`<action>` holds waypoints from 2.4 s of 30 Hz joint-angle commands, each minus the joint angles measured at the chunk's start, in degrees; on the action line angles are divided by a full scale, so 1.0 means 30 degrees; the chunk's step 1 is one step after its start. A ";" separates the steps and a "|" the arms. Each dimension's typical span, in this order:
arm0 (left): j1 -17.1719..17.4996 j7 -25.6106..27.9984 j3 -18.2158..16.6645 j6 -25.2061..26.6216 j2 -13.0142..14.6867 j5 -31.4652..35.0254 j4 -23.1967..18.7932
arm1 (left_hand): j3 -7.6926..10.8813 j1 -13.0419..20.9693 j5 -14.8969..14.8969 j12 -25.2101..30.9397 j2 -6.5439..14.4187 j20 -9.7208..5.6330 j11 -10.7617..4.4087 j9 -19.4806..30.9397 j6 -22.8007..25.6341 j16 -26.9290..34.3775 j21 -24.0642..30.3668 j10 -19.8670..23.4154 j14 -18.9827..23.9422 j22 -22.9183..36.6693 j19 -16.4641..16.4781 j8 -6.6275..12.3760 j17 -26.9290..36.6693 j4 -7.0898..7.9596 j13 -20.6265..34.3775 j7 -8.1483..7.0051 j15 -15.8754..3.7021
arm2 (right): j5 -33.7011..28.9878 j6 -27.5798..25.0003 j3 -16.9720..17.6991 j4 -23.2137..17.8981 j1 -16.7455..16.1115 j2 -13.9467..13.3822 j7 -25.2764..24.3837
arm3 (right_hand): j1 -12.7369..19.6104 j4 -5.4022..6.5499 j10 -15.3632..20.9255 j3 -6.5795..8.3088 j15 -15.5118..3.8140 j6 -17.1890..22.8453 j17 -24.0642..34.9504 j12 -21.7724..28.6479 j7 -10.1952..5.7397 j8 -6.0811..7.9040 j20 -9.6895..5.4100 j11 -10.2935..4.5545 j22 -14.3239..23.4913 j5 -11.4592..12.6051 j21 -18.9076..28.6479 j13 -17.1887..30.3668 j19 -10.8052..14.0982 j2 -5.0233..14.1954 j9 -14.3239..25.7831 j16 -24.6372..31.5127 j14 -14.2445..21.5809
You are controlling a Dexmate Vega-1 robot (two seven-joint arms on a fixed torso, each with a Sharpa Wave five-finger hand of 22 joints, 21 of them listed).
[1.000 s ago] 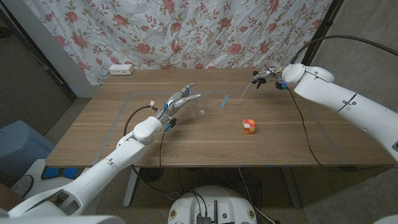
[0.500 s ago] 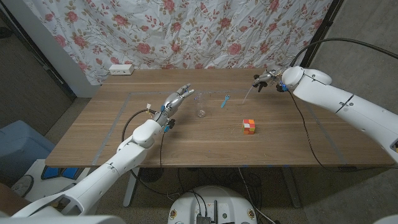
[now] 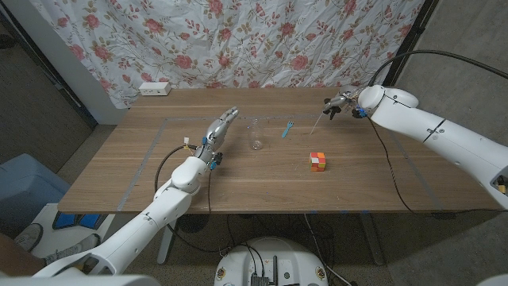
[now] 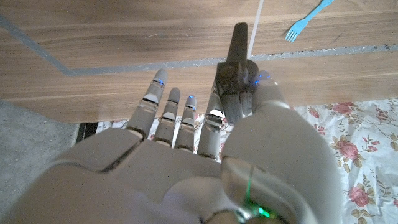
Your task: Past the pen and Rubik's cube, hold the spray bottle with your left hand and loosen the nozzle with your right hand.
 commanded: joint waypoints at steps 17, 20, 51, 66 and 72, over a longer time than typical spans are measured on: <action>-0.0217 0.1589 -0.0176 0.0328 -0.1262 -0.0270 0.0920 | 0.0518 -0.1292 0.0418 0.0155 0.0497 -0.0067 0.0042 0.0013 0.1256 0.0065 0.0021 0.1129 0.0880 0.0008 0.0797 0.0122 -0.0019 0.0862 0.0036 0.0239 -0.0056 | -0.1338 0.1261 -0.1303 0.3246 0.0917 0.1546 0.0809 | -0.0161 0.0017 -0.0103 0.0060 -0.0192 0.1090 0.0078 -0.0022 -0.1416 0.0065 -0.0034 -0.0131 0.0087 0.0097 0.0132 0.0080 -0.0101 0.0081 0.0040 -0.0042 -0.0018; -0.0303 0.1564 -0.0158 0.0368 -0.1303 -0.0305 0.1007 | 0.0603 -0.1443 0.0448 0.0161 0.0494 -0.0116 0.0054 0.0008 0.1460 0.0045 0.0019 0.1278 0.0961 0.0006 0.0884 0.0139 -0.0026 0.0963 0.0037 0.0273 -0.0091 | -0.1492 0.1450 -0.1389 0.3512 0.0888 0.1654 0.0762 | -0.0165 0.0010 -0.0138 0.0057 -0.0187 0.1059 0.0082 -0.0035 -0.1479 0.0059 -0.0022 -0.0164 0.0087 0.0097 0.0131 0.0080 -0.0114 0.0082 0.0039 -0.0034 0.0000; -0.0663 0.0842 -0.0037 0.0599 -0.1344 -0.0858 0.1481 | 0.1156 -0.2075 0.0600 0.0107 0.0495 -0.0031 0.0144 -0.0001 0.1959 -0.0034 -0.0042 0.1847 0.1397 -0.0006 0.1188 0.0026 -0.0056 0.1373 0.0043 0.0296 -0.0121 | -0.1678 0.2808 -0.1241 0.4796 0.0353 0.2112 0.0941 | -0.0487 -0.0017 -0.0964 -0.0106 -0.0253 0.0105 0.0105 -0.0258 -0.1780 -0.0225 -0.0374 -0.0437 0.0043 -0.0045 -0.0079 0.0072 -0.1314 -0.0036 -0.0045 -0.0504 -0.1071; -0.0744 0.0481 -0.0055 0.0487 -0.1343 -0.1096 0.1683 | 0.1468 -0.2268 0.0667 0.0097 0.0518 0.0006 0.0194 0.0003 0.2151 -0.0083 -0.0094 0.2120 0.1516 -0.0010 0.1235 -0.0006 -0.0068 0.1490 0.0048 0.0366 -0.0014 | -0.1625 0.2945 -0.1187 0.4591 0.0176 0.2000 0.1209 | -0.0658 -0.0073 -0.1840 -0.0267 0.0318 -0.2510 0.0052 -0.0355 -0.1855 -0.1135 0.0025 -0.0126 0.0037 -0.0365 -0.0049 0.0081 -0.1836 -0.0353 -0.0056 -0.0851 -0.1722; -0.0649 0.0463 -0.0079 0.0547 -0.1254 -0.1140 0.1554 | 0.1581 -0.2321 0.0688 0.0086 0.0527 0.0021 0.0179 0.0005 0.2224 -0.0092 -0.0111 0.2188 0.1560 -0.0011 0.1244 -0.0011 -0.0071 0.1522 0.0049 0.0369 0.0014 | -0.1540 0.2805 -0.1117 0.4370 0.0071 0.1927 0.1316 | -0.0720 -0.0096 -0.2216 -0.0354 0.0491 -0.3534 0.0012 -0.0375 -0.1826 -0.1485 0.0233 0.0158 0.0035 -0.0574 -0.0051 0.0086 -0.2069 -0.0569 -0.0052 -0.1022 -0.2032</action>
